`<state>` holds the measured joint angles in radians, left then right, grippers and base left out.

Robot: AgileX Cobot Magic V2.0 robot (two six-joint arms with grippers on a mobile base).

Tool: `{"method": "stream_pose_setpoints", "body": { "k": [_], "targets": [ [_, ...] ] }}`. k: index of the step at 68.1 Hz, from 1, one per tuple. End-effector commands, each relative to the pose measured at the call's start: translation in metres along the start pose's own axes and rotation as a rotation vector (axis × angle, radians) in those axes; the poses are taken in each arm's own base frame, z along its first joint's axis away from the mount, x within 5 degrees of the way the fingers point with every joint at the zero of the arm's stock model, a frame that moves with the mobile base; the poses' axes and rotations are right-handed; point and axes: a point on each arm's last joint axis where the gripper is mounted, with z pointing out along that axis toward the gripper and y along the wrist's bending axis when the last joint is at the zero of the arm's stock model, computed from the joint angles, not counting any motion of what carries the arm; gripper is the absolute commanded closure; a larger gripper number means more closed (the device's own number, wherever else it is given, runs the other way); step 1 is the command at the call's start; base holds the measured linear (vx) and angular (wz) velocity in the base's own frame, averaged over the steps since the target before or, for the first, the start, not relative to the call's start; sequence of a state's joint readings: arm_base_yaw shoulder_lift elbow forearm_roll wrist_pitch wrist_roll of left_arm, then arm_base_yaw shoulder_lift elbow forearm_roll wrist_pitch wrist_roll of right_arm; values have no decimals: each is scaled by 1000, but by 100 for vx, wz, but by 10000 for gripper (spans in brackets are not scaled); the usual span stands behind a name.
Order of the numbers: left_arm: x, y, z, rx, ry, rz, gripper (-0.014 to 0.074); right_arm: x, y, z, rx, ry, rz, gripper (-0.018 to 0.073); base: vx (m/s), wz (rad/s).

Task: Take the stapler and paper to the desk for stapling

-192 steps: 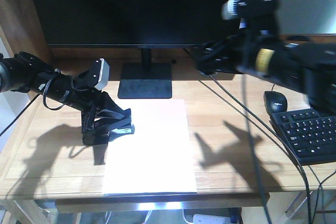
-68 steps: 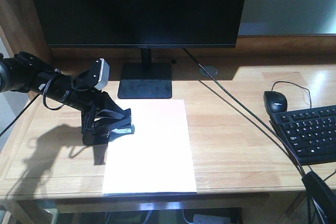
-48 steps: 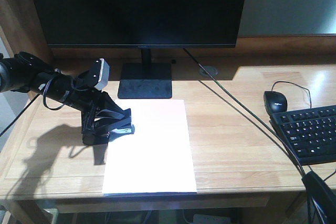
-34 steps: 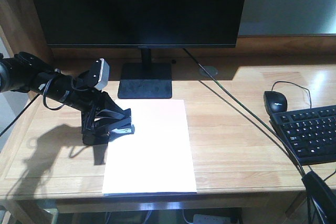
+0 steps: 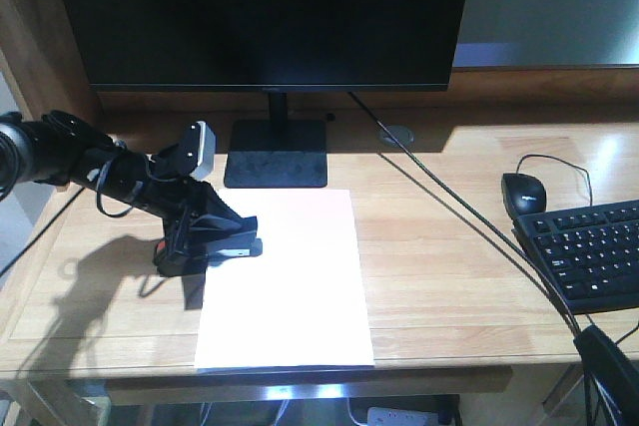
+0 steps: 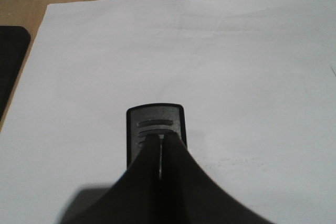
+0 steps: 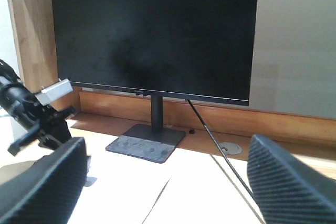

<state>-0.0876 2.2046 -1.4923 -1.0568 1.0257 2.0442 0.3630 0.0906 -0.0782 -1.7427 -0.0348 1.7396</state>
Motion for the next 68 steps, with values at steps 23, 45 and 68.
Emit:
{"method": "stream_pose_setpoints", "body": {
  "k": [23, 45, 68],
  "targets": [
    [-2, 0, 8, 30, -2, -41, 603, -9, -2, 1, 20, -18, -42, -20, 0, 0],
    [-1, 0, 8, 31, 3, -37, 603, -9, -2, 1, 20, -18, -42, -20, 0, 0],
    [-1, 0, 8, 26, 5, -37, 603, -9, -2, 1, 21, -19, -42, -20, 0, 0]
  ]
}}
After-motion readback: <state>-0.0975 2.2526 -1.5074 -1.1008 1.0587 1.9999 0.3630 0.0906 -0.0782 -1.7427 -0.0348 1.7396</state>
